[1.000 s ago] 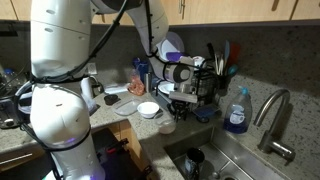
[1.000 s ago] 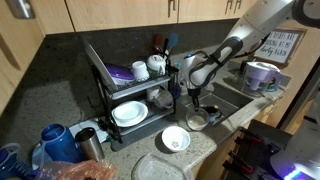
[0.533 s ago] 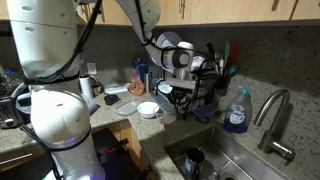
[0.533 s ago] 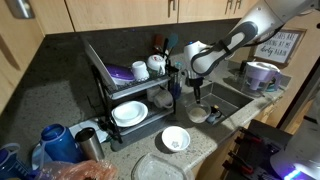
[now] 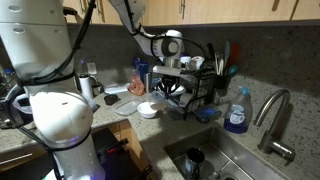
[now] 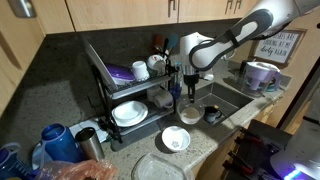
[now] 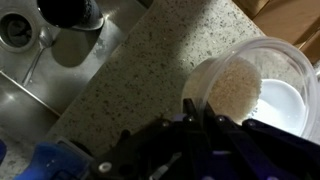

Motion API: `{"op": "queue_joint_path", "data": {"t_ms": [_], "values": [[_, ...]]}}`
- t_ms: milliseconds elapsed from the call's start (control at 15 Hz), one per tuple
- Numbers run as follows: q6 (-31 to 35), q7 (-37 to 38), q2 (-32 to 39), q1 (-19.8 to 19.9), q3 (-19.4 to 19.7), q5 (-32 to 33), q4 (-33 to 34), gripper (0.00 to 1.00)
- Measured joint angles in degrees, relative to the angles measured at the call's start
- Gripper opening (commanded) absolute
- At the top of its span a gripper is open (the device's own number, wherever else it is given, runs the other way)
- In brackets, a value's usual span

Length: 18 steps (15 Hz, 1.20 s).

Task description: Pour the sugar out of the clear bowl into the white bowl

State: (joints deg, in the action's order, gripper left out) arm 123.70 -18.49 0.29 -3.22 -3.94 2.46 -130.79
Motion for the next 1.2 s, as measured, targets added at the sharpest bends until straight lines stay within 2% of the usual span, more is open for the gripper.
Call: {"op": "queue_joint_path", "data": {"t_ms": [533, 867, 1200], "values": [[5.9, 6.0, -0.4, -5.1, -4.2, 2.2, 0.0, 0.02], [9.7, 9.4, 0.1, -7.1, -6.0, 7.3, 0.8, 0.02], [12.6, 13.4, 2.7, -8.0, -6.2, 14.3, 2.9, 0.02]]}}
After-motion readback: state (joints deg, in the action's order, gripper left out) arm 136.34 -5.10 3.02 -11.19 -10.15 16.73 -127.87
